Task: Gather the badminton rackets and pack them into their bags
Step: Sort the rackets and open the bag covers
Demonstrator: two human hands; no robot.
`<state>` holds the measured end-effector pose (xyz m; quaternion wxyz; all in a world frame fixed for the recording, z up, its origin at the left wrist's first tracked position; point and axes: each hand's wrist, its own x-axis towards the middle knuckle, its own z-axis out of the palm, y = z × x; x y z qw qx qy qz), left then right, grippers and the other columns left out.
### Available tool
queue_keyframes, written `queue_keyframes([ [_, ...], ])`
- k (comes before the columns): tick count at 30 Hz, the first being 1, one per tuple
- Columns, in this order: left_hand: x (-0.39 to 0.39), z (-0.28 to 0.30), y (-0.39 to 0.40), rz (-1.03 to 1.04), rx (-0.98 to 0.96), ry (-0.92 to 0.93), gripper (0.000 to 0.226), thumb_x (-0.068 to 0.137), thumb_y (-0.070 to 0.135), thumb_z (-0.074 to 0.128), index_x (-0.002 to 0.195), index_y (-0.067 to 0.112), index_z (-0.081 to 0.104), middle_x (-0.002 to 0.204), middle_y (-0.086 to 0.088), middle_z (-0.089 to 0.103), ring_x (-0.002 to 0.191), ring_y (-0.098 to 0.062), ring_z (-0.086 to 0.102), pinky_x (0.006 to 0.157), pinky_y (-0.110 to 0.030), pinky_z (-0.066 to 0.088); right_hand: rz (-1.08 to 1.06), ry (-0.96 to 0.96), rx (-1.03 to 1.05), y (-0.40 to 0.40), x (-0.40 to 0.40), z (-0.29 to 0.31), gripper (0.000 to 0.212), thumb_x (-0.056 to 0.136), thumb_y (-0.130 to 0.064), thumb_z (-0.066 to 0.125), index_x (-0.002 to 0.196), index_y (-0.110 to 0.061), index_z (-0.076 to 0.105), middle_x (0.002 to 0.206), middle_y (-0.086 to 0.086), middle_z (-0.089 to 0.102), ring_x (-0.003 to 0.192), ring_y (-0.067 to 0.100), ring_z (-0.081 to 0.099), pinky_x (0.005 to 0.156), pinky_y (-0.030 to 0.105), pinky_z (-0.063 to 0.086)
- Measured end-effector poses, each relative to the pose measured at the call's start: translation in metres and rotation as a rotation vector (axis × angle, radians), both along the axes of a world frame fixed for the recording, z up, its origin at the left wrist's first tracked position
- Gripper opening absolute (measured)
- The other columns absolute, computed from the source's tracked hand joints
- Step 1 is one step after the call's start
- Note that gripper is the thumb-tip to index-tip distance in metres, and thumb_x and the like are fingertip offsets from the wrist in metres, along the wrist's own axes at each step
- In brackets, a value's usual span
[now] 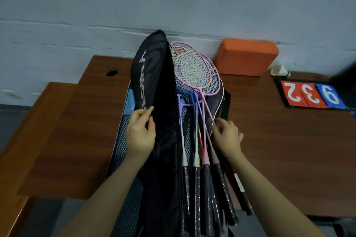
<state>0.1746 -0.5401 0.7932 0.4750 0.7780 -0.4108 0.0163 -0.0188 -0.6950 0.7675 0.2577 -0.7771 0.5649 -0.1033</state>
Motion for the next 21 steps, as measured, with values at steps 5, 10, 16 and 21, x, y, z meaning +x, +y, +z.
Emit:
queue_keyframes([
  [5,-0.003,-0.006,-0.005,0.001,0.055,-0.052,0.033,0.087,0.006,0.053,0.119,0.003,0.06,0.099,-0.013,0.058,0.076,-0.003,0.044,0.066,-0.012,0.036,0.097,0.021,0.052,-0.011,-0.008,-0.017,0.033,0.093,-0.028,0.052,0.125,-0.019,0.052,0.111,0.006,0.063,0.104,0.028,0.056,0.084,0.035,0.023],
  [10,-0.002,-0.009,-0.004,0.022,0.053,-0.086,0.032,0.085,-0.003,0.057,0.116,0.001,0.062,0.096,-0.013,0.059,0.076,-0.001,0.043,0.067,-0.006,0.036,0.167,-0.105,-0.029,-0.013,-0.011,-0.014,0.033,0.092,-0.021,0.055,0.126,-0.019,0.056,0.085,0.006,0.071,0.076,0.028,0.064,0.078,0.033,0.036],
  [16,0.009,-0.009,0.007,0.03,0.076,-0.118,0.033,0.084,-0.003,0.059,0.116,0.004,0.062,0.096,-0.011,0.059,0.07,-0.003,0.044,0.063,-0.011,0.036,0.043,-0.44,0.052,0.009,0.0,0.0,0.03,0.09,-0.012,0.059,0.119,-0.008,0.062,0.077,-0.011,0.058,0.072,0.008,0.053,0.069,0.025,0.043],
  [21,0.011,-0.008,0.007,0.032,0.074,-0.095,0.033,0.084,-0.003,0.06,0.116,0.005,0.063,0.095,-0.01,0.059,0.073,-0.003,0.045,0.064,-0.012,0.037,0.033,-0.396,0.015,0.03,0.018,-0.01,0.032,0.093,-0.016,0.055,0.124,-0.011,0.059,0.089,0.007,0.068,0.075,0.026,0.062,0.067,0.043,0.051],
])
